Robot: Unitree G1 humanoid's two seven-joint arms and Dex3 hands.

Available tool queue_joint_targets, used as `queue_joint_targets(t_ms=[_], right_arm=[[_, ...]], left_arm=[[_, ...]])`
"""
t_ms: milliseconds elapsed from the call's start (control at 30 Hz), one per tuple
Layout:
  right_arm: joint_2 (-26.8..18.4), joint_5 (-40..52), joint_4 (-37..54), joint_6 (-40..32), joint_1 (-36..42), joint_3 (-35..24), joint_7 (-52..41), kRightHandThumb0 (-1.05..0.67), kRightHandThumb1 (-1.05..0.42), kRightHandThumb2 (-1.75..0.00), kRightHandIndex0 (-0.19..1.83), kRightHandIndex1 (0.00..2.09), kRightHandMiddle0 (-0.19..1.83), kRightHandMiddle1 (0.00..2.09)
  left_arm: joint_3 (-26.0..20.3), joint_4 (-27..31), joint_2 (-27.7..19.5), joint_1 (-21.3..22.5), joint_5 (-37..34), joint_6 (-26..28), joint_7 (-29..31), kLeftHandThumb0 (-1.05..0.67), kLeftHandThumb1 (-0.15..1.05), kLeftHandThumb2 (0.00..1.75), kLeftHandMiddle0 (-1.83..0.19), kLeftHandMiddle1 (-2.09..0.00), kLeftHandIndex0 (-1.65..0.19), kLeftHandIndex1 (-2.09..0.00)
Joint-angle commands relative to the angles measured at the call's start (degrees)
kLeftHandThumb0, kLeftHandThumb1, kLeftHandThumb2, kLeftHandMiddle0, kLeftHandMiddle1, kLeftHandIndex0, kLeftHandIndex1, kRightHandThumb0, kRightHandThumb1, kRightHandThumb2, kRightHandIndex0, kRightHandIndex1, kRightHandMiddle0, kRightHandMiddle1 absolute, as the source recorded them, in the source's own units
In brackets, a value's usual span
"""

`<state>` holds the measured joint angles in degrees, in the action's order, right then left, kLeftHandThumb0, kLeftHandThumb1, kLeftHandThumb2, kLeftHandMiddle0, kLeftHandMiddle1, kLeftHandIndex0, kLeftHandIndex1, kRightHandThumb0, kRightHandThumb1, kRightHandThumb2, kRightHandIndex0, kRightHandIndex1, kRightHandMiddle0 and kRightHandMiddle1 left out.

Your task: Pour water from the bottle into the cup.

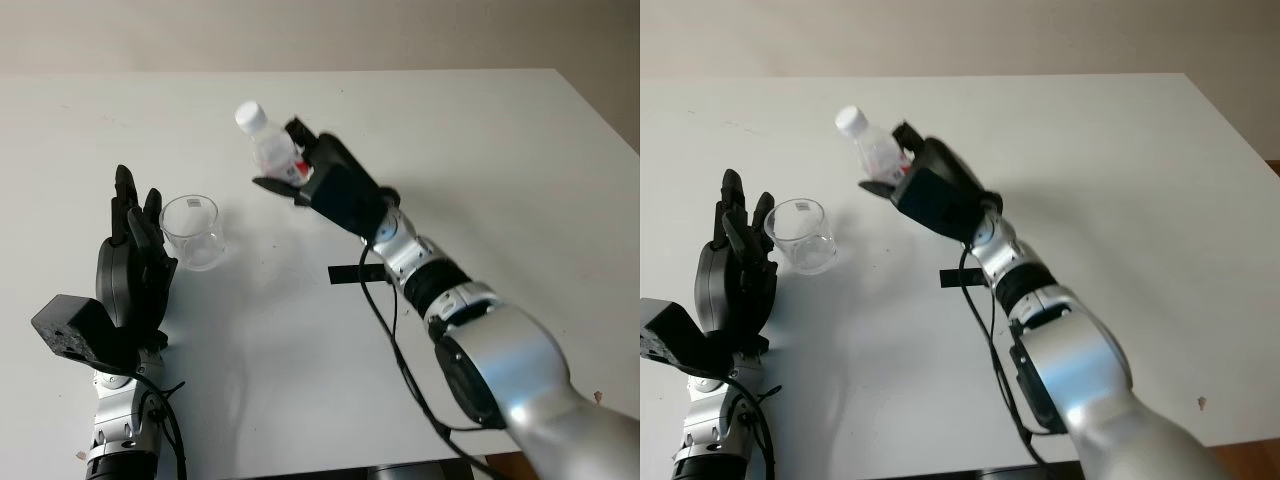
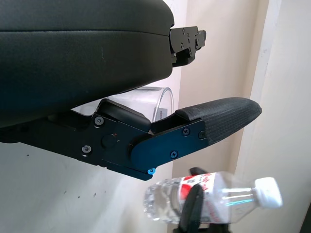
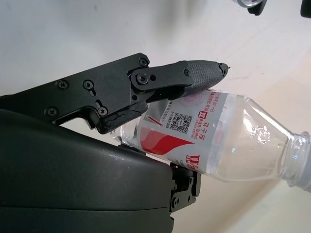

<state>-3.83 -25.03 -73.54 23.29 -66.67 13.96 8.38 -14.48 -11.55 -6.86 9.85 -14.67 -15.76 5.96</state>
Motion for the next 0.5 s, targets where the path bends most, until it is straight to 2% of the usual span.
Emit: queue_joint_targets(t_ms=[0,200,467], right_arm=[[-0.5,-1.5,0.6,0.8,-2.9,1.4,1.4,-0.36,-1.05,-0.31,1.04,2.09,0.73,2.09],[-1.1,-7.3,0.0,0.1,-5.5,6.2,6.1,-0.37,-1.05,-0.26,0.92,2.09,0.67,2.09],[-1.4,-13.5,-0.8,-0.7,-7.9,11.9,11.0,-0.36,-1.05,-0.23,0.99,2.09,0.61,2.09]], left_arm=[[0.2,0.5,0.6,-0.1,0.2,-0.4,0.0,-0.87,1.05,0.8,0.19,-0.36,0.1,0.0],[0.1,0.7,0.8,-0.1,0.1,-0.2,-0.3,-0.88,1.05,0.81,0.19,-0.34,0.11,0.0],[0.3,0.9,0.9,-0.1,0.6,-0.3,-0.7,-0.88,1.05,0.81,0.19,-0.33,0.12,0.0]])
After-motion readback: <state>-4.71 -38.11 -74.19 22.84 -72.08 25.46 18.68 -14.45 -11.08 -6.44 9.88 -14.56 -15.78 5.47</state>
